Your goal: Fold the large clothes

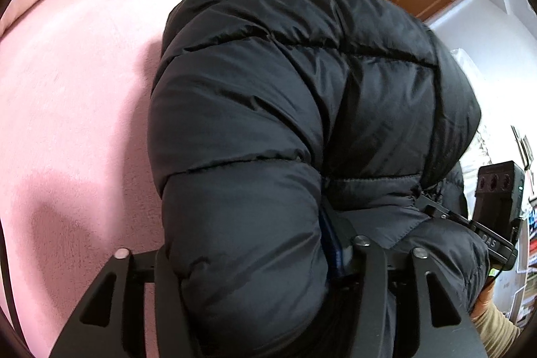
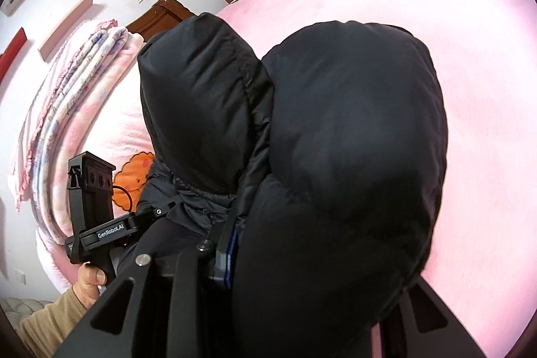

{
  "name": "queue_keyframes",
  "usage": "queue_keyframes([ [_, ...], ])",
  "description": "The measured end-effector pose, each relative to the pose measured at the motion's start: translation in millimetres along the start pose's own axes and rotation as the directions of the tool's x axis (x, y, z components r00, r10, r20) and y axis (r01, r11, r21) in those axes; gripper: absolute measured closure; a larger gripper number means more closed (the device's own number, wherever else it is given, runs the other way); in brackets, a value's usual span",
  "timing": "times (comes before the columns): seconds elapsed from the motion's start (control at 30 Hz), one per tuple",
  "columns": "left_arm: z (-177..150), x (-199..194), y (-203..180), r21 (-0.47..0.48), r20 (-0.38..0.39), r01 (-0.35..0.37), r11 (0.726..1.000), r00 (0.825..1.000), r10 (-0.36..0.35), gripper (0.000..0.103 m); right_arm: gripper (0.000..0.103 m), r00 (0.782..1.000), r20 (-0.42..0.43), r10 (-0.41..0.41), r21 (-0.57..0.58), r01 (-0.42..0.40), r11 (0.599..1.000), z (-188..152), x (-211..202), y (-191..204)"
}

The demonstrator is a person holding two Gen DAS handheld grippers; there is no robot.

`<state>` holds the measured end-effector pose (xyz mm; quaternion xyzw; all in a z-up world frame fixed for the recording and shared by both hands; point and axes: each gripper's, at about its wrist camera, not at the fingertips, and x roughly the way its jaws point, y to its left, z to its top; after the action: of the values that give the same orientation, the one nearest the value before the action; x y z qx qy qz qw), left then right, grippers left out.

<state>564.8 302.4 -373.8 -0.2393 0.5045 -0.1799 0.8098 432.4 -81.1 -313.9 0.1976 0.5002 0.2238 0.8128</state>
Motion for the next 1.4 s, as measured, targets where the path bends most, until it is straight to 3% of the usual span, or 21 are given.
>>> queue_keyframes([
  [0.07,-16.0,10.9,12.1,-0.020,-0.004,-0.043,0.999,0.999,0.043,0.024,0.071,1.000,-0.018,-0.020,-0.024,0.020,1.000,4.6,15.4,6.6],
  [0.13,-23.0,9.8,22.3,-0.030,0.009,-0.136,0.990,0.991,0.136,0.004,0.067,0.998,-0.044,-0.043,-0.053,0.041,0.998,5.8,32.5,15.3],
  [0.17,-24.3,4.7,31.2,-0.035,0.020,-0.178,0.983,0.984,0.179,0.000,0.062,0.997,-0.051,-0.051,-0.066,0.048,0.997,3.1,34.9,17.3],
  [0.3,-19.6,-2.2,14.4,-0.009,0.044,-0.266,0.964,0.963,0.266,0.000,0.048,0.995,-0.050,-0.088,-0.107,0.083,0.991,3.2,43.4,38.9],
  [0.43,-30.8,-22.9,-28.0,0.041,0.102,-0.405,0.913,0.911,0.400,0.001,0.038,0.992,-0.046,-0.114,-0.104,0.109,0.989,0.7,27.5,45.6],
  [0.47,-27.3,-39.5,-23.1,0.056,0.119,-0.437,0.898,0.896,0.428,0.001,0.032,0.991,-0.044,-0.129,-0.099,0.124,0.987,0.3,21.1,47.6],
  [0.5,-30.8,-67.1,-7.7,0.073,0.139,-0.455,0.888,0.886,0.442,0.001,0.029,0.990,-0.039,-0.135,-0.098,0.131,0.987,-0.9,15.9,47.6],
  [0.6,-45.5,-99.5,-24.5,0.120,0.195,-0.493,0.862,0.863,0.466,0.001,0.027,0.988,0.005,-0.152,-0.097,0.151,0.984,-7.9,-12.2,51.9],
  [0.7,-66.7,-127.3,-68.6,0.163,0.239,-0.499,0.851,0.857,0.457,0.001,0.026,0.984,0.032,-0.173,-0.092,0.175,0.980,-23.1,-45.2,55.2],
  [0.83,-79.6,-130.0,-105.9,0.209,0.204,-0.490,0.846,0.868,0.453,0.001,0.026,0.975,0.064,-0.213,-0.102,0.219,0.970,-47.0,-84.5,60.5],
  [0.9,-88.3,-115.3,-121.4,0.246,0.183,-0.522,0.817,0.853,0.489,0.001,0.026,0.971,0.077,-0.226,-0.117,0.234,0.965,-59.2,-101.7,67.6],
  [1.0,-96.1,-84.0,-133.8,0.288,0.150,-0.581,0.761,0.812,0.564,0.001,0.026,0.966,0.078,-0.245,-0.148,0.254,0.956,-77.7,-117.1,77.2],
  [1.07,-102.7,-69.9,-134.7,0.298,0.121,-0.601,0.742,0.795,0.595,0.001,0.026,0.963,0.067,-0.262,-0.167,0.270,0.948,-89.5,-122.7,79.7],
  [1.13,-107.8,-60.3,-129.5,0.294,0.101,-0.608,0.737,0.787,0.609,0.001,0.026,0.960,0.055,-0.274,-0.166,0.279,0.946,-98.4,-127.3,80.0],
  [1.3,-121.0,-73.9,-141.4,0.274,0.094,-0.606,0.747,0.789,0.607,0.001,0.026,0.961,0.050,-0.272,-0.112,0.276,0.955,-113.1,-150.6,77.7],
  [1.4,-128.8,-89.0,-153.5,0.252,0.093,-0.591,0.766,0.803,0.589,0.001,0.026,0.964,0.058,-0.261,-0.092,0.266,0.960,-119.3,-169.8,77.0],
])
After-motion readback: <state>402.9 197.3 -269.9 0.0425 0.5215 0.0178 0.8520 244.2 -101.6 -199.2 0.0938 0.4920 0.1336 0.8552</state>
